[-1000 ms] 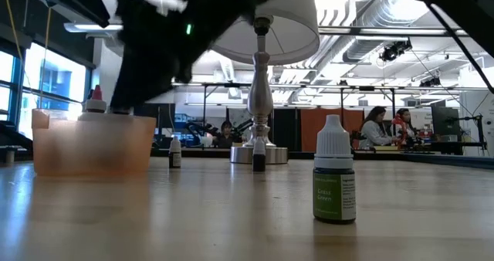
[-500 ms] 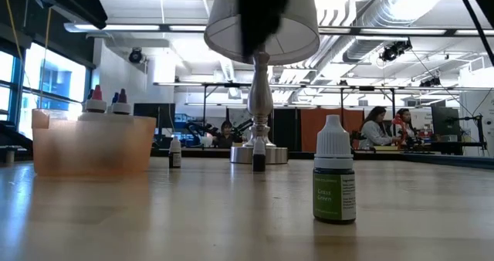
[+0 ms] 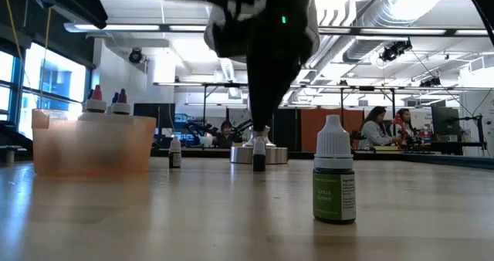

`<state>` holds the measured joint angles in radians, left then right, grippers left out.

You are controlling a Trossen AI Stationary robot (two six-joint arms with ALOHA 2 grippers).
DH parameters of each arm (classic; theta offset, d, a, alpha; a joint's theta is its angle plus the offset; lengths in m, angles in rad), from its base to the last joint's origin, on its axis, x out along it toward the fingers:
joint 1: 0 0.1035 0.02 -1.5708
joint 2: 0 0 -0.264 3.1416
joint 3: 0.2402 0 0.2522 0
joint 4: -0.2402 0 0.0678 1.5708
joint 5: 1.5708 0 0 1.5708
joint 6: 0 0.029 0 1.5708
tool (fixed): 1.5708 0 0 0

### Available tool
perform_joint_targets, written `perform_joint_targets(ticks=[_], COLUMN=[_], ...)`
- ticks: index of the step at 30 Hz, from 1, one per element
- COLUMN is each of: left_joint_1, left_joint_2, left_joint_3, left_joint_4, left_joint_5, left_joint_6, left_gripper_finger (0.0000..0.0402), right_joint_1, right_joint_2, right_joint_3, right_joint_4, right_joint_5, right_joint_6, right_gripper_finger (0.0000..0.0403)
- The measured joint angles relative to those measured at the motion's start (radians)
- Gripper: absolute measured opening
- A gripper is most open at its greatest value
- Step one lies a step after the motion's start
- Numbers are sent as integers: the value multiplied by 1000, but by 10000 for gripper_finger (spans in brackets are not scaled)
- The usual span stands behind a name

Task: Pick & Place food coloring
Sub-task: Put the dark green food coloring bottle into the orange bin

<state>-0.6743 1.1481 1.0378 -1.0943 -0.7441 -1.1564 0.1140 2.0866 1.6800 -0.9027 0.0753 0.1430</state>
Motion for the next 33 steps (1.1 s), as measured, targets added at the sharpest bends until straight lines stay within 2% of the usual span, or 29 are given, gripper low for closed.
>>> perform_joint_targets(ticks=[5, 11, 15, 20, 24, 28, 33], left_joint_1=[0, 0, 0, 0, 0, 0, 0], left_joint_2=[9, 8, 8, 8, 8, 8, 8], left_joint_3=[0, 0, 0, 0, 0, 0, 0], left_joint_4=[0, -1, -1, -4, -5, -4, -4], left_joint_5=[0, -1, -1, 0, 1, 5, 6], left_joint_6=[0, 4, 6, 7, 7, 7, 6], left_gripper_finger=[106, 106, 106, 106, 106, 106, 106], right_joint_1=[-31, -62, -63, -72, -104, -155, -199], right_joint_2=[0, 0, -2, -7, -7, -7, -7], right_joint_3=[-86, -107, -67, 37, 56, 0, -81], right_joint_4=[100, 114, 86, -18, -12, 60, 136], right_joint_5=[76, 9, -28, 35, 62, -39, -104], right_joint_6=[-36, -52, -127, -181, -223, -218, -196], right_gripper_finger=[149, 149, 149, 149, 149, 149, 149])
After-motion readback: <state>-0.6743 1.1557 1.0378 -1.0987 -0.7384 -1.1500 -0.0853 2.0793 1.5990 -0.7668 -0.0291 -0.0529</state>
